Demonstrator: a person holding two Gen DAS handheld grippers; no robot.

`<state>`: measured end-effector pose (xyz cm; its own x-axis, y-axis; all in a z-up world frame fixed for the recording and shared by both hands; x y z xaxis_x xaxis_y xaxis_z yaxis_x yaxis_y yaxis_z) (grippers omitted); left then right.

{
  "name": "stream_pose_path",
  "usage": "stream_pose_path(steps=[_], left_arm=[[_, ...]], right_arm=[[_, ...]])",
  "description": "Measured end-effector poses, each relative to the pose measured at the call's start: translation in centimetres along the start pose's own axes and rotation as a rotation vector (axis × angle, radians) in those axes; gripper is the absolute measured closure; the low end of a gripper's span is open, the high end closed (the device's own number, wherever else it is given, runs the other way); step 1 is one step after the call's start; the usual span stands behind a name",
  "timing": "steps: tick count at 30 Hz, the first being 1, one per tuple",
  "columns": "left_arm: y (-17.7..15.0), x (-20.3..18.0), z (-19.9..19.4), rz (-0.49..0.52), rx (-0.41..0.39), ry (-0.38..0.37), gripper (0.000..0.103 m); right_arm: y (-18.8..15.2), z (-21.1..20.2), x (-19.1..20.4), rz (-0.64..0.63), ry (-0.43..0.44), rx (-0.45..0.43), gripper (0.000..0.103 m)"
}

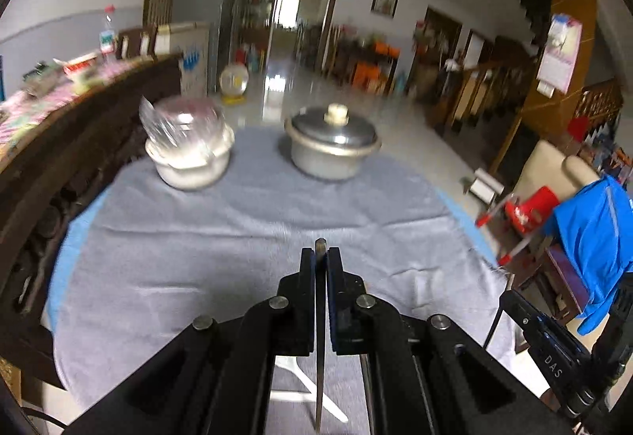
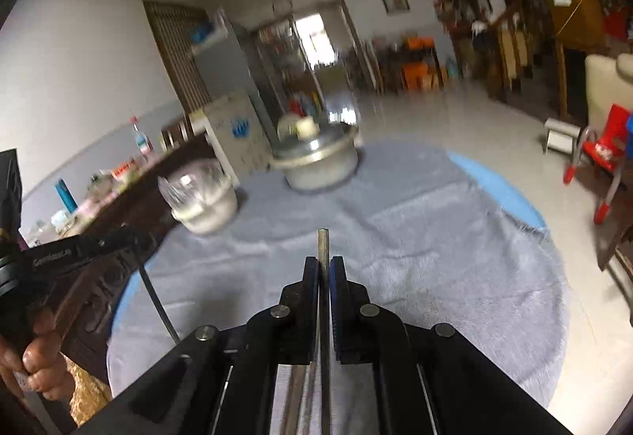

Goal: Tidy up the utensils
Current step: 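Lift the chopstick upright with the right gripper, then carry the chopstick over the dark metal cup and lower it in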

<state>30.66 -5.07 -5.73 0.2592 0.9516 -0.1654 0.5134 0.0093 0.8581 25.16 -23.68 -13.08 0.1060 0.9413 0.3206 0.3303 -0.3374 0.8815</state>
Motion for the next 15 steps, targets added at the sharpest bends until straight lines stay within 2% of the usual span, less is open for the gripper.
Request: stream_pose_path(steps=[2,3,7,15], left_arm=[[0.1,0.2,-2.6,-0.024,-0.045,-0.022,0.097],[-0.7,0.0,-2.2,-0.032,-0.059,-0.024,0.097],[-1.7,0.4,-5.5,-0.076,-0.142,-0.031,0.097],[-2.5,1.3,-10.4,-0.100,-0.246,-0.008,0.097]], right_arm=[[0.6,-2.1,0.6,-0.007,-0.013,-0.054,0.097],[0.8,-3.1,0.8,-0.005,-0.018,-0.078,0.097],[1.6,-6.9,1.9,-0.019,-0.030,-0.177,0.097],[3.0,-11.8,5.1,-0.084,-0.018,-0.289,0.097]])
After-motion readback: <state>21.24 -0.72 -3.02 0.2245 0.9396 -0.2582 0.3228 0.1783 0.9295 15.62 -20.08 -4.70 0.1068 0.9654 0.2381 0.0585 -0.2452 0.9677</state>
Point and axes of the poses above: each gripper's, at about its wrist camera, not at the fingertips, and z roughly the way its jaws point, x to its left, y to its top, the point moved 9 cm from there along z, roughly the way its jaws point, and after that the axes turned 8 degrees about -x, right-handed, at the moved point
